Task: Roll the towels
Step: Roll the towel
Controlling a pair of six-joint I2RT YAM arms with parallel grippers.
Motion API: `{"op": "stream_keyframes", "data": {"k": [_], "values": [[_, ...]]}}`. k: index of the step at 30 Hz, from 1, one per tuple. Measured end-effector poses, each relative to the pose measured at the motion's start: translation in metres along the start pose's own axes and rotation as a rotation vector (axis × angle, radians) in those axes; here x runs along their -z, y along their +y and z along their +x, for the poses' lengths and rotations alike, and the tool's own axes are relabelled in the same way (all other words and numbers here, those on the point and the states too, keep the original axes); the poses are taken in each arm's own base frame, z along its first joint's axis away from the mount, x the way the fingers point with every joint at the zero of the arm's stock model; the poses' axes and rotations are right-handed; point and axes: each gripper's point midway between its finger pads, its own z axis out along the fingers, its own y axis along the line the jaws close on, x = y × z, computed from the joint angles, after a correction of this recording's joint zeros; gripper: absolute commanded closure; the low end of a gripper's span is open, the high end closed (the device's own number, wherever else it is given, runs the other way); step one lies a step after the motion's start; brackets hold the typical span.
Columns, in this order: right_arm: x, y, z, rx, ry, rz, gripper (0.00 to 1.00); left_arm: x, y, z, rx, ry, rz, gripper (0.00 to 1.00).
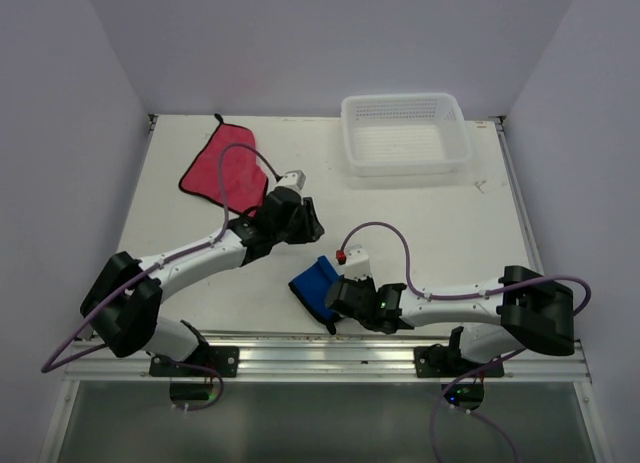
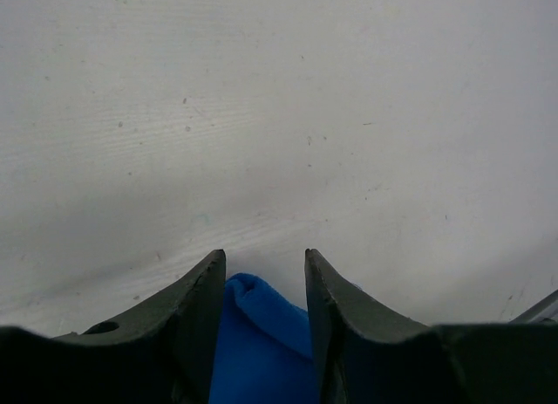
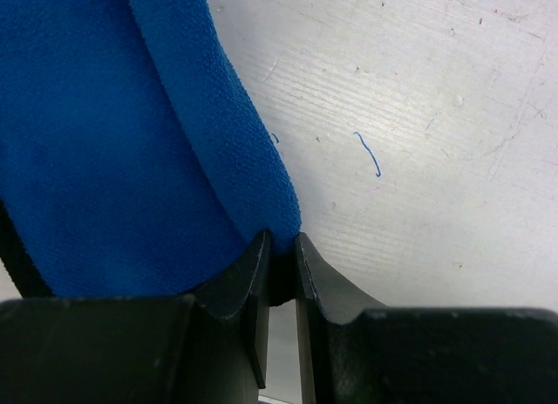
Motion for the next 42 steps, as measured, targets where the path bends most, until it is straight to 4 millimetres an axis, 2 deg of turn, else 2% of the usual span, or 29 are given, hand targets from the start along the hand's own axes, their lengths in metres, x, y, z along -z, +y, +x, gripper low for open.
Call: {"op": "stream_keyframes", "data": {"k": [4,11,14,18,29,36,42], "values": [[0.0,0.0,0.0,0.0,0.0,0.0,1.0,-0.006,-0.011,0.005,-0.008,0.038,0.031,0.52],[0.0,0.0,0.0,-0.001,0.0,0.0,1.0,-0.011,-0.019,0.033,-0.022,0.153,0.06,0.5],[-0.001,0.0,0.001,0.001,0.001,0.002,1.0,-0.009,-0.023,0.038,-0.033,0.167,0.07,0.5],[-0.001,0.0,0.001,-0.001,0.0,0.001,1.0,-0.009,-0.027,0.045,-0.065,0.187,0.073,0.55],[-0.001,-0.001,0.002,-0.018,-0.012,-0.013,1.0,-0.008,-0.011,0.071,-0.09,0.241,0.029,0.58],[-0.001,-0.001,0.002,-0.019,-0.014,-0.015,1.0,-0.007,-0.014,0.078,-0.092,0.245,0.044,0.58],[-0.001,-0.001,0.002,-0.019,-0.014,-0.015,1.0,-0.009,-0.005,0.093,-0.099,0.276,0.024,0.61]]}}
